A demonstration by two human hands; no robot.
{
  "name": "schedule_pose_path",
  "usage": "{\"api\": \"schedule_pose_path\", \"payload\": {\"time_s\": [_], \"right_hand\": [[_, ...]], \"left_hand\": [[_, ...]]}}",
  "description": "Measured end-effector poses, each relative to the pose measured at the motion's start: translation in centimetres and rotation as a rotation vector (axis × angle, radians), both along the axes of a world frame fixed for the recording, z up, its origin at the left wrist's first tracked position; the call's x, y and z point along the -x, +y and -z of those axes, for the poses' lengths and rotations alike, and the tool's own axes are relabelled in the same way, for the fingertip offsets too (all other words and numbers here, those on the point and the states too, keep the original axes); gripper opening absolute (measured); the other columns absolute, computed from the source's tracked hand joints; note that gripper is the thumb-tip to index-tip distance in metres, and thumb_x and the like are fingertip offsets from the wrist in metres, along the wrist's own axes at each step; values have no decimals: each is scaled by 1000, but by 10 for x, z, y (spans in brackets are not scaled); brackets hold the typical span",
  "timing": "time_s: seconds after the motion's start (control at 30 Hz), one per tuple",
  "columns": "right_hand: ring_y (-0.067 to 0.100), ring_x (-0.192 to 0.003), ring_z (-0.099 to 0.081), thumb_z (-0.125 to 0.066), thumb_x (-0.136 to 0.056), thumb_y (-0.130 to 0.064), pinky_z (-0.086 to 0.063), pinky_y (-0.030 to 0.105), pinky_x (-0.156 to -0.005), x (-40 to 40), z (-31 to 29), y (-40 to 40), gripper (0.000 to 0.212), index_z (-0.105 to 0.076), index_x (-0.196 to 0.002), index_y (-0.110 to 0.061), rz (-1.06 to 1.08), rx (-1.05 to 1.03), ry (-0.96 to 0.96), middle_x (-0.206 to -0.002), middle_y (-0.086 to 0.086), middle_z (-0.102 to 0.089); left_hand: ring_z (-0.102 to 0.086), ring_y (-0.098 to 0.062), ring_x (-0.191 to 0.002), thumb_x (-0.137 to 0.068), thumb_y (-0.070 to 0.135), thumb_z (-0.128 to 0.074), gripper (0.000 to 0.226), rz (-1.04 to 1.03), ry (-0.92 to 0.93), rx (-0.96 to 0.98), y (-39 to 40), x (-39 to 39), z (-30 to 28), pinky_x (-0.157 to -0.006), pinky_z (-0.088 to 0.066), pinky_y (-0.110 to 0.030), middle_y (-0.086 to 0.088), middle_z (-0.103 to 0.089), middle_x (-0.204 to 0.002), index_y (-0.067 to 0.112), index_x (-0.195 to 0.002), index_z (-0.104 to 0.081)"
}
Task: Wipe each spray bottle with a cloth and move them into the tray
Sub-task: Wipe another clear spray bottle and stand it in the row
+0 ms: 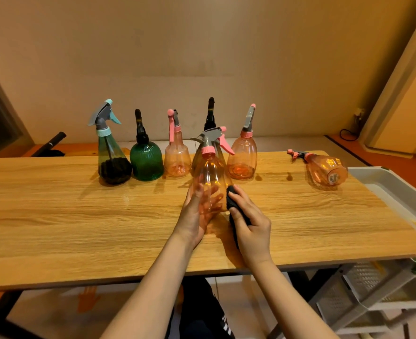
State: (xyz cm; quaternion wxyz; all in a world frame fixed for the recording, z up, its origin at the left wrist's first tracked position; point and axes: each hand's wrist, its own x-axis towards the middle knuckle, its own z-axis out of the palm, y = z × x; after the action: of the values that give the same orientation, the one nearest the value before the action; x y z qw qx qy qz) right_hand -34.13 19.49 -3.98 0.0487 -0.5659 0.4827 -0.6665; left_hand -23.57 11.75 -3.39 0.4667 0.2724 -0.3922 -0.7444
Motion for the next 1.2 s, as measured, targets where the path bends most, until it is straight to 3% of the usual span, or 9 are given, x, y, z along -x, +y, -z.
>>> {"api": "schedule_pose_path", "payload": {"time_s": [0.13, 0.27, 0.4, 0.57, 0.7, 0.83, 0.93, 1.2], "right_hand": [[8, -122, -50, -54, -86, -16, -39, 20, -101, 0, 1, 1, 30, -60, -115, -14, -9, 14, 2, -126, -2, -56], [-1, -121, -48, -57, -84, -4, -37, 12, -97, 2, 0, 0, 33, -59, -115, -15, 33, -2, -64, -124, -5, -56], [-5, -119, -48, -56, -83, -4, -36, 10, -96, 4, -2, -2, 33, -60, -114, -17, 35, -10, -95, -123, -8, -56], [-3, -118, -50, -55, -84, -8, -39, 15, -98, 15, -25, -11, 32, -61, -112, -19, 9, -30, -89, -121, -12, -57], [1, -116, -53, -55, -84, -9, -41, 20, -99, 28, -38, -19, 32, -60, -112, -22, -12, -49, -39, -118, -11, -59], [5, -118, -53, -54, -85, -11, -41, 22, -99, 30, -32, -14, 30, -62, -110, -26, -65, -68, -173, -120, -6, -61], [6, -117, -54, -55, -88, -1, -42, 22, -99, 31, -33, -14, 33, -63, -109, -27, -91, -90, -237, -119, -4, -62], [4, -115, -55, -53, -89, 2, -43, 19, -95, 27, -32, -14, 34, -64, -108, -23, -130, -103, -333, -116, -10, -64]], "left_hand": [[-62, -34, -111, -49, 56, -87, 110, 37, 43, 51, 1, -1, -1, -80, -55, -39, -23, -59, -128, 13, -141, -43], [-62, -34, -112, -43, 53, -90, 109, 60, 1, 103, 4, 1, -1, -73, -56, -34, -17, -64, -123, 18, -136, -46], [-66, -30, -103, -37, 51, -92, 110, 74, -37, 119, 8, 2, -4, -72, -56, -33, -14, -67, -117, 20, -133, -47], [-63, -31, -112, -56, 39, -79, 89, 124, -118, 169, 10, 2, -4, -82, -54, -39, -13, -64, -123, 22, -136, -46], [-63, -29, -112, -58, 36, -76, 81, 171, -155, 218, 9, 3, -3, -84, -54, -40, -12, -64, -123, 23, -134, -49], [-64, -30, -110, -56, 35, -76, 81, 204, -143, 205, 8, 2, -3, -85, -55, -40, -12, -66, -119, 23, -131, -50], [-64, -32, -109, -55, 35, -75, 77, 231, -106, 188, 7, 3, -3, -85, -55, -41, -13, -67, -118, 25, -128, -52], [-67, -30, -100, -45, 46, -89, 98, 260, 6, 134, 3, 2, -5, -79, -57, -41, -16, -67, -115, 19, -131, -51]]}}
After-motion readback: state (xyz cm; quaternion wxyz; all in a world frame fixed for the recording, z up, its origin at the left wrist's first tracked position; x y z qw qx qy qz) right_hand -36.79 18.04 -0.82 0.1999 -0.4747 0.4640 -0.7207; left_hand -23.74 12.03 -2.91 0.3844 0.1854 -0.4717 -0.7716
